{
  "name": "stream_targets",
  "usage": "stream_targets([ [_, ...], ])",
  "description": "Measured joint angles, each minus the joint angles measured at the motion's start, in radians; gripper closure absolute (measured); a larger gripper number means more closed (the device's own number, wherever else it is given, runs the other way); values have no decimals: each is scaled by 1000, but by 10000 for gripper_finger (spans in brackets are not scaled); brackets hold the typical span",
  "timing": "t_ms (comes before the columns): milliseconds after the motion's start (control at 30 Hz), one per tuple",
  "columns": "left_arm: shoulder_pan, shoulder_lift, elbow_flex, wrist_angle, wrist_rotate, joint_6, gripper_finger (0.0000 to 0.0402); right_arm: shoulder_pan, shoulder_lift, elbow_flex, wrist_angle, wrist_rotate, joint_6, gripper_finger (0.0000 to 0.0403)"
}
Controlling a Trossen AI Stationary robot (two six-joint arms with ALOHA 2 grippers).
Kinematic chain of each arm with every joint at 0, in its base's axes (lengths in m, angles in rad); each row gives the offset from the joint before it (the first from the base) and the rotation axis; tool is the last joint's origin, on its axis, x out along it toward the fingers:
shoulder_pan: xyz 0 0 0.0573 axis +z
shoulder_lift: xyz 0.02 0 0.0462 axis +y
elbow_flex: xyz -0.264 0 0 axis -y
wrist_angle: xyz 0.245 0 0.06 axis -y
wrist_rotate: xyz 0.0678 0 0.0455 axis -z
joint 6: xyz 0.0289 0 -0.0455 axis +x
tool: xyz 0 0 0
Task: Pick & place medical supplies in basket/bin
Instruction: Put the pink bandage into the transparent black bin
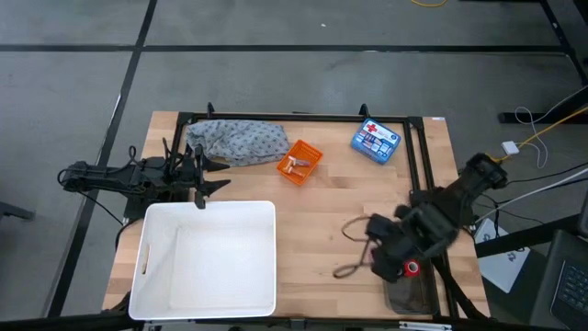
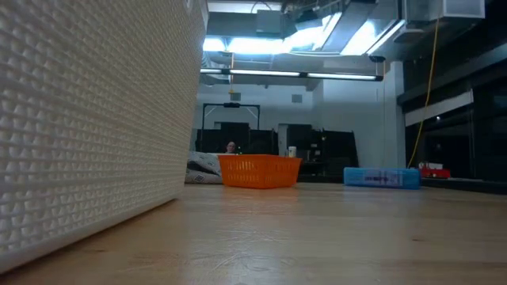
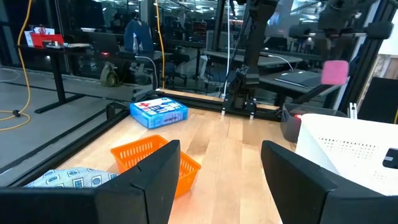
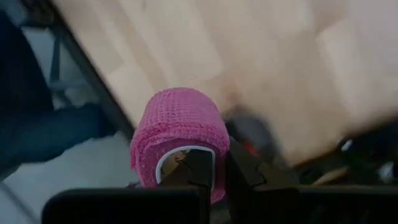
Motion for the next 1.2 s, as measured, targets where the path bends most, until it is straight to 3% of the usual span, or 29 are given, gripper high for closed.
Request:
stream_targets([
  [100, 0, 0, 0, 0, 0, 0, 178, 73, 1, 0, 1, -23, 100, 383],
  [300, 0, 0, 0, 0, 0, -1, 180, 218, 24, -16, 1, 30, 300, 383],
  [567, 0, 0, 0, 0, 1, -1, 180, 374, 27, -230, 145, -33, 530, 383],
  [800, 0, 0, 0, 0, 0, -1, 178, 431, 28, -433, 407, -53, 614, 383],
  [1200, 0, 0, 0, 0, 0, 0, 178, 436, 28, -652, 584, -107, 656, 383],
])
